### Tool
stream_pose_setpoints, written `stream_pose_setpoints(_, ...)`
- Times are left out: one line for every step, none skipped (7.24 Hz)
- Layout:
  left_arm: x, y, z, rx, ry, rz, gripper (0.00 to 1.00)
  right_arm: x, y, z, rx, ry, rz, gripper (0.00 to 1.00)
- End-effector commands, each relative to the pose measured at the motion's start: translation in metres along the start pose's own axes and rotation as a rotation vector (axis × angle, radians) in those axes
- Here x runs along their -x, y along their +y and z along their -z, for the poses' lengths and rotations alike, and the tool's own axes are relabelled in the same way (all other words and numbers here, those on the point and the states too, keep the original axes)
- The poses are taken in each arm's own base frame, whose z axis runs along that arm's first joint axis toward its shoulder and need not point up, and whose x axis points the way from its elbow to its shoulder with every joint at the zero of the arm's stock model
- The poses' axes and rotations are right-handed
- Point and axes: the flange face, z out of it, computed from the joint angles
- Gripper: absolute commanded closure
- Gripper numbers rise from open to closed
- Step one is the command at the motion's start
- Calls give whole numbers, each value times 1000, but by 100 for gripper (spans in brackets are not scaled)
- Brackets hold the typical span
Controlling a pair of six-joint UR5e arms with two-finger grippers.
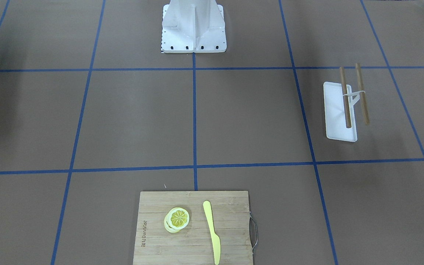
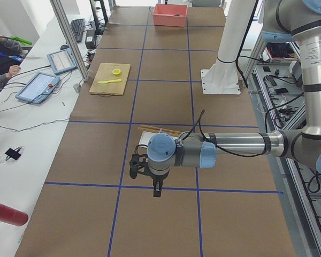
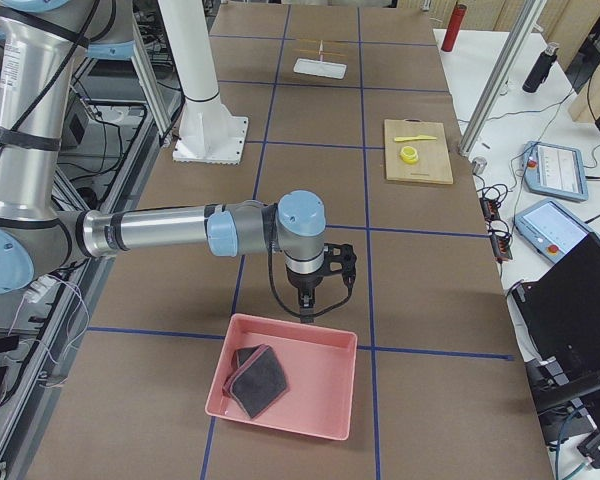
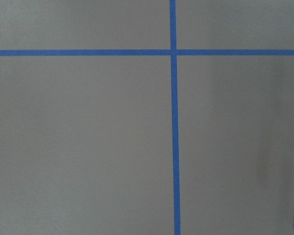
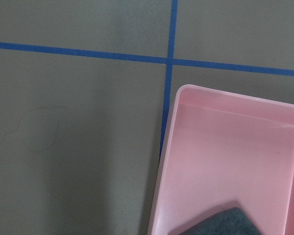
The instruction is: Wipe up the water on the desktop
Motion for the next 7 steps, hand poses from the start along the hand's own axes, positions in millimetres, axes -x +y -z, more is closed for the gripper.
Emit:
stream_pose_setpoints(3, 1, -3, 6, 0, 6, 1, 2, 1, 2, -3, -1, 3, 0)
stream_pose_setpoints(3, 1, -3, 7, 3, 9, 1, 2, 1, 3, -5, -1, 4, 0)
stream_pose_setpoints(3, 1, -3, 8, 5, 10, 1, 4, 2, 5, -7, -1, 7, 0)
stream_pose_setpoints(5, 2, -5, 10, 5, 12, 1, 4, 2, 5, -8, -1, 8, 0)
stream_pose_setpoints(5, 2, -5, 10, 6, 16, 1, 4, 2, 5, -8, -1, 8, 0)
stream_pose_setpoints(6, 2, -6, 12, 6, 18, 1, 5, 2, 6, -9, -1, 9, 0)
stream_pose_setpoints(7, 2, -7, 14, 6, 20, 1, 5, 2, 6, -9, -1, 9, 0)
